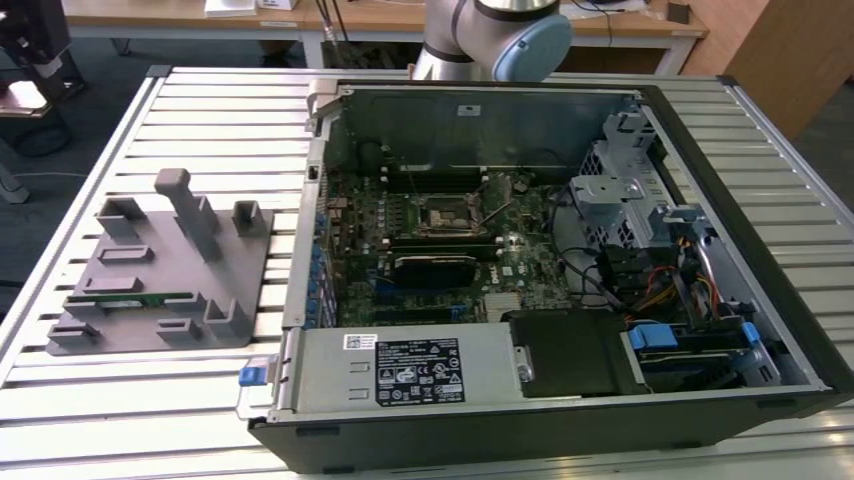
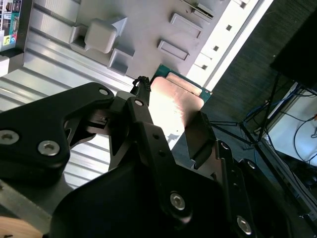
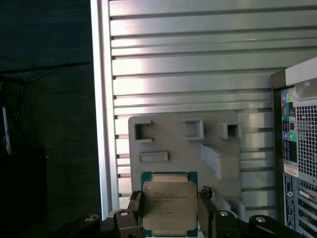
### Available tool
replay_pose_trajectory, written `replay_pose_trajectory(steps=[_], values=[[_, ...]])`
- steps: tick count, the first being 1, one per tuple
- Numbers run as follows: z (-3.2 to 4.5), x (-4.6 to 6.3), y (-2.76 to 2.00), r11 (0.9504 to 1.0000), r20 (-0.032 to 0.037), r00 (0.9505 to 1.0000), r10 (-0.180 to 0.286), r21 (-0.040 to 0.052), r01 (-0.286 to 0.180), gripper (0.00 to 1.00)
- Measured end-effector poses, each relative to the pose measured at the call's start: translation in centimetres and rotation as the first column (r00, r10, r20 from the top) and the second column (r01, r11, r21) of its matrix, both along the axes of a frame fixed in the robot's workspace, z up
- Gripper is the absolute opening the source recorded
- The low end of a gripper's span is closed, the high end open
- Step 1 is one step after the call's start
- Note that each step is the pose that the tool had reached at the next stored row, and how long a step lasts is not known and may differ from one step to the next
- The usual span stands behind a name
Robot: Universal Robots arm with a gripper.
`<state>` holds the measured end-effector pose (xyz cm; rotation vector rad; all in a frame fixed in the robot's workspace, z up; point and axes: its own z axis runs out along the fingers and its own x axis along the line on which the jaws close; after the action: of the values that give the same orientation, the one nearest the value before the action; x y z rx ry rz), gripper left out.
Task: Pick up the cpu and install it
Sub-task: 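Pick up the cpu and move it towards the insertion slot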
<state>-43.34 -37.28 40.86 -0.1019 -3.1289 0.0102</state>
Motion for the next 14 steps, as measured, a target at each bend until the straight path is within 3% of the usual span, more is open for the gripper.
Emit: replay_pose_trajectory(steps=[14], values=[[0.0,0.6,0.0,1.0,0.0,1.0,0.0,0.0,0.0,0.53]])
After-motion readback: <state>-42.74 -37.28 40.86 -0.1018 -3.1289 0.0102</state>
